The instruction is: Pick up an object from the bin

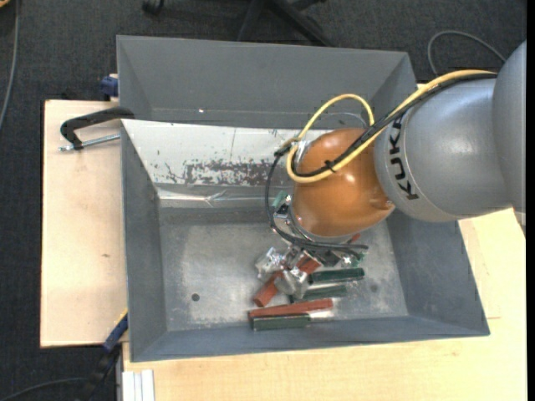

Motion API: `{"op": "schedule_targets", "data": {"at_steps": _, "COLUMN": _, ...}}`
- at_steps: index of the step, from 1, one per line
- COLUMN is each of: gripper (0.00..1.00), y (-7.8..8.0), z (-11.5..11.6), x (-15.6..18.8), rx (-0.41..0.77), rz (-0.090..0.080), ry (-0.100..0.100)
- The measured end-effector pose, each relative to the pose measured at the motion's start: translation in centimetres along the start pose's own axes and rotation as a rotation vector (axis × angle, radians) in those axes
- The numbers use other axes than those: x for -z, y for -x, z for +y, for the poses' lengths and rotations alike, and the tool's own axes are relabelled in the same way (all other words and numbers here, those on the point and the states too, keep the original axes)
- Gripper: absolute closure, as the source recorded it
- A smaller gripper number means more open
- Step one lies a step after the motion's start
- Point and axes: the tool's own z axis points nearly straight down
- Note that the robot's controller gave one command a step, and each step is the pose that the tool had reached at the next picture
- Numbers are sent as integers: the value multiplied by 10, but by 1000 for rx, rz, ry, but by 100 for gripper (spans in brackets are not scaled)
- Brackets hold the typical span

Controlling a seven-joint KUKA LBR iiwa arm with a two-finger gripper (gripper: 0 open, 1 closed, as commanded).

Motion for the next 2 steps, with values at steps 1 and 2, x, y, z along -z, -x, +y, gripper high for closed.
{"op": "schedule_targets", "data": {"at_steps": 1, "gripper": 100, "y": 0, "z": 0, "x": 5, "rx": 0, "rz": -1, "ry": -1}}
{"op": "schedule_targets", "data": {"at_steps": 2, "gripper": 100, "y": 0, "z": 1, "x": 12, "rx": 0, "rz": 2, "ry": 1}}
